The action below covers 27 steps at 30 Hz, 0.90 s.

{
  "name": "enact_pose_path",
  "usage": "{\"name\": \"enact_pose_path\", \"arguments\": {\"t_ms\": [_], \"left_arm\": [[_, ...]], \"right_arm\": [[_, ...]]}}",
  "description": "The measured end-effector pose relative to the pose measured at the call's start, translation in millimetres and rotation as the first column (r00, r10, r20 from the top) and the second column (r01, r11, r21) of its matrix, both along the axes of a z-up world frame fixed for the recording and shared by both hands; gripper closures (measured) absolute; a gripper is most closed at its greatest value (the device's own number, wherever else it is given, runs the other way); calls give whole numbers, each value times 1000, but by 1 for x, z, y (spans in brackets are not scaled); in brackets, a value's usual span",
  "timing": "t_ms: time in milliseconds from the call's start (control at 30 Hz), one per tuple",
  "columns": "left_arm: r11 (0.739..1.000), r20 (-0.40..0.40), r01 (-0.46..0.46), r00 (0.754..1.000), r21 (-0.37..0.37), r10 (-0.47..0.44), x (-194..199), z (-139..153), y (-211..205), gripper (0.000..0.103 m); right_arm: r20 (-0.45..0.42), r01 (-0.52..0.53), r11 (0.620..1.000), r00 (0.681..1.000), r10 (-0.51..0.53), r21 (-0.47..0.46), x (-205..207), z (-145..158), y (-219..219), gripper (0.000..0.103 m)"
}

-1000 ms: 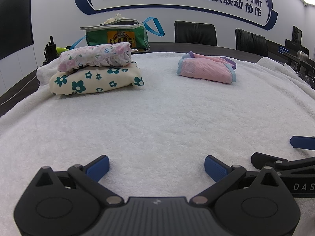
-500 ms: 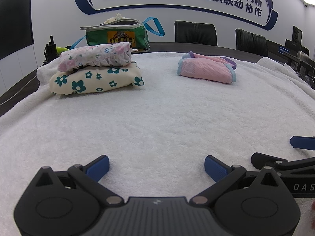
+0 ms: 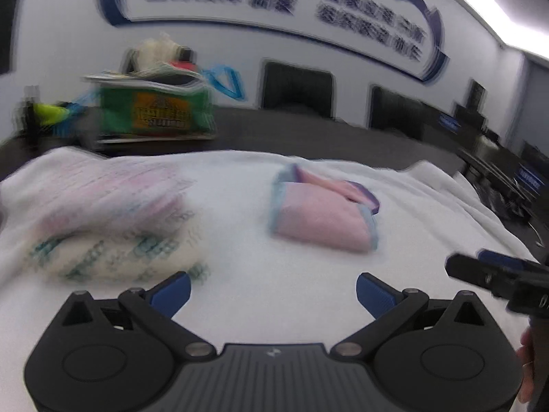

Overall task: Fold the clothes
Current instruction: 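Grasp the folded pink-and-blue garment with both grippers and lift it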

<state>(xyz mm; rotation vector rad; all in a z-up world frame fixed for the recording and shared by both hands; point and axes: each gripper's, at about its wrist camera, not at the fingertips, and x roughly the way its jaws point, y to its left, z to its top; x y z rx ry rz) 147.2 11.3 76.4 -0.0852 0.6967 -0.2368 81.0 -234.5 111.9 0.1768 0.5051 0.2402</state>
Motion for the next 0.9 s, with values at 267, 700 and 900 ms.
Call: {"name": "enact_pose_path", "arguments": {"t_ms": [267,700,900], "left_arm": [[991,-108,-91,991,-99,80,123,-37,-21,25],[963,109,18,994,-268,12,55,55,24,28],[950,412,159,910,-270,-35,-73,117,69,1]], "right_arm": [[-191,148,985,973,-129,84,172,-27,-27,10],[163,35,986,987,-8,-162,129,105,28,102],[486,-62,964,854,185,-259,-47,216,47,102]]}}
